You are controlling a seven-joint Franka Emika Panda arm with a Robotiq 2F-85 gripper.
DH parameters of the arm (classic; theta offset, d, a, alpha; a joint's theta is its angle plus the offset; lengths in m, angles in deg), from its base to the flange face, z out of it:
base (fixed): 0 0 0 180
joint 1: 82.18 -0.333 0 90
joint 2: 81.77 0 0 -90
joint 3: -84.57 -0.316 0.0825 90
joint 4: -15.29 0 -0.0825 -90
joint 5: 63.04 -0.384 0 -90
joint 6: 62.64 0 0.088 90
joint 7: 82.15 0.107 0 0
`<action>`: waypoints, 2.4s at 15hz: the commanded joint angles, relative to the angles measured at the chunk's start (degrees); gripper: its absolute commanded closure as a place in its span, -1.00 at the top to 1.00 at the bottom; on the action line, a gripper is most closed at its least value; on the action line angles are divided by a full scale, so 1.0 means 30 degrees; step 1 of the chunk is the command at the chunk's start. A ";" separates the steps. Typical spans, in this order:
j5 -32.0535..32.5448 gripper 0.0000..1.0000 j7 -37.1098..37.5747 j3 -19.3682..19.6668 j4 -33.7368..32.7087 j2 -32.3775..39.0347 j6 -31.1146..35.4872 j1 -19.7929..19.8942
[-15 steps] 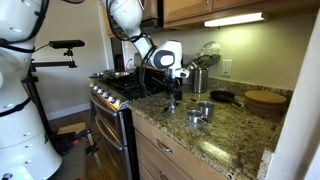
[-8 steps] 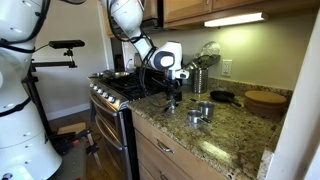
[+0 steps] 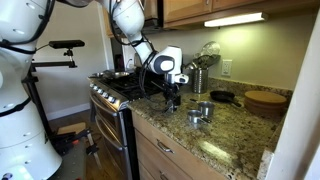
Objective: Put the measuring cups one inside the other
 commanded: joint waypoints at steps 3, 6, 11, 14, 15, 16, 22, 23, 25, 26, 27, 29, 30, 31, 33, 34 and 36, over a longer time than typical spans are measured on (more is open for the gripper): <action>0.0578 -0.03 0.0634 0.0342 -0.0172 -0.0089 -0.0317 -0.0160; 0.0635 -0.28 0.0695 0.0417 -0.0149 -0.0130 -0.0341 -0.0170; 0.0780 -0.28 0.0859 0.0608 0.0101 -0.0601 -0.0472 -0.0178; 0.1222 -0.28 0.1205 0.1033 0.0394 -0.1276 -0.0574 -0.0197; 0.1435 -0.28 0.1436 0.1244 0.0475 -0.1535 -0.0640 -0.0218; 0.1664 -0.28 0.1686 0.1443 0.0521 -0.1771 -0.0681 -0.0234; 0.3448 -0.28 0.3638 0.2696 0.0693 -0.2967 -0.1290 -0.0291; 0.3704 -0.28 0.3889 0.2839 0.0686 -0.3092 -0.1493 -0.0256; 0.4160 -0.28 0.4337 0.3104 0.0655 -0.3214 -0.1877 -0.0180; 0.4421 -0.28 0.4565 0.3262 0.0623 -0.3223 -0.2051 -0.0166; 0.4610 -0.28 0.4774 0.3381 0.0591 -0.3226 -0.2206 -0.0119; 0.4961 -0.28 0.5151 0.3630 0.0449 -0.3131 -0.2350 -0.0044; 0.5048 -0.28 0.5377 0.3753 0.0361 -0.3033 -0.2342 0.0004; 0.5076 -0.28 0.5498 0.3825 0.0270 -0.2961 -0.2423 0.0067; 0.5015 -0.28 0.5584 0.3989 0.0088 -0.2782 -0.2487 0.0206; 0.4964 -0.28 0.5619 0.4059 0.0016 -0.2712 -0.2550 0.0266; 0.4567 -0.28 0.5470 0.3991 -0.0146 -0.2547 -0.2568 0.0592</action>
